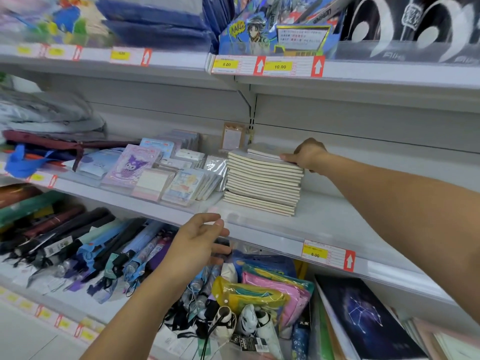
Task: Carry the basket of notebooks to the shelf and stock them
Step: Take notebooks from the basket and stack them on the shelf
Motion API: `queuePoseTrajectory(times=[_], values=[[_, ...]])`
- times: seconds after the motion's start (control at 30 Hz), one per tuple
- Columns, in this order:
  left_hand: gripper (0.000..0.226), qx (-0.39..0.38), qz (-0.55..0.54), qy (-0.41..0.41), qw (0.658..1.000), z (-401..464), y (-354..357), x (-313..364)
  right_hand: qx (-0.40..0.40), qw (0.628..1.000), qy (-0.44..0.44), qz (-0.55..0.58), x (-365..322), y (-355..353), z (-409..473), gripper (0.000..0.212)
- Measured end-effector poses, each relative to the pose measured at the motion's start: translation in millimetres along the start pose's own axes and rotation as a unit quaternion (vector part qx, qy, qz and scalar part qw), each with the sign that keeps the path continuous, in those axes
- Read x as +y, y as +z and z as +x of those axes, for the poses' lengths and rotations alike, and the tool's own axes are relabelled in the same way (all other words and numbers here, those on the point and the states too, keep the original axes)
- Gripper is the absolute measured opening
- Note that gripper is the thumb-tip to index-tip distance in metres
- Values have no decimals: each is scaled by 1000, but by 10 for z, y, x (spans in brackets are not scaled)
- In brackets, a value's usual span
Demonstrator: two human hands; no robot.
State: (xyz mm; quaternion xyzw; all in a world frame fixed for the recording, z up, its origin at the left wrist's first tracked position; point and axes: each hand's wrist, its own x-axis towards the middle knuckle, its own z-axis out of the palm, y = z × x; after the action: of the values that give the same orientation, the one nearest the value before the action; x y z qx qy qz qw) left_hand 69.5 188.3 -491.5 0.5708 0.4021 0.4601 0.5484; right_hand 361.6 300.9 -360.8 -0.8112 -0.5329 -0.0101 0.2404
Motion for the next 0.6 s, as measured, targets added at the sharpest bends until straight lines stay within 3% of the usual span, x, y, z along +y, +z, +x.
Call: queuePoseTrajectory(times=[0.1,0.17,0.23,0.27,0.3,0.33,0.4,0.47,0.53,0.6], values=[[21,-6,23,-7,1000,-57,-37,-29,24,1000,-15,7,21,12,-21,48],[21,-27,63,-13,998,-106,-70,-65,127,990,-32,60,95,-17,-208,43],[21,-62,125,-33,990,-143,-113,-153,285,941,-66,169,168,83,-687,33],[22,-84,169,-52,981,-154,-150,-229,330,913,-92,222,170,282,-1031,28],[25,-113,223,-77,965,-162,-190,-318,323,903,-115,260,152,572,-1426,27],[28,-148,281,-110,942,-174,-231,-411,257,918,-129,273,160,974,-1824,32],[33,-232,392,-184,871,-239,-310,-616,-25,974,-85,209,265,1888,-2663,52],[39,-305,480,-249,784,-338,-405,-838,-286,954,19,86,461,2698,-3376,69],[41,-341,532,-295,717,-441,-505,-980,-372,920,110,48,712,3213,-3927,70],[39,-341,551,-307,697,-507,-591,-1046,-366,906,172,124,935,3503,-4335,83]])
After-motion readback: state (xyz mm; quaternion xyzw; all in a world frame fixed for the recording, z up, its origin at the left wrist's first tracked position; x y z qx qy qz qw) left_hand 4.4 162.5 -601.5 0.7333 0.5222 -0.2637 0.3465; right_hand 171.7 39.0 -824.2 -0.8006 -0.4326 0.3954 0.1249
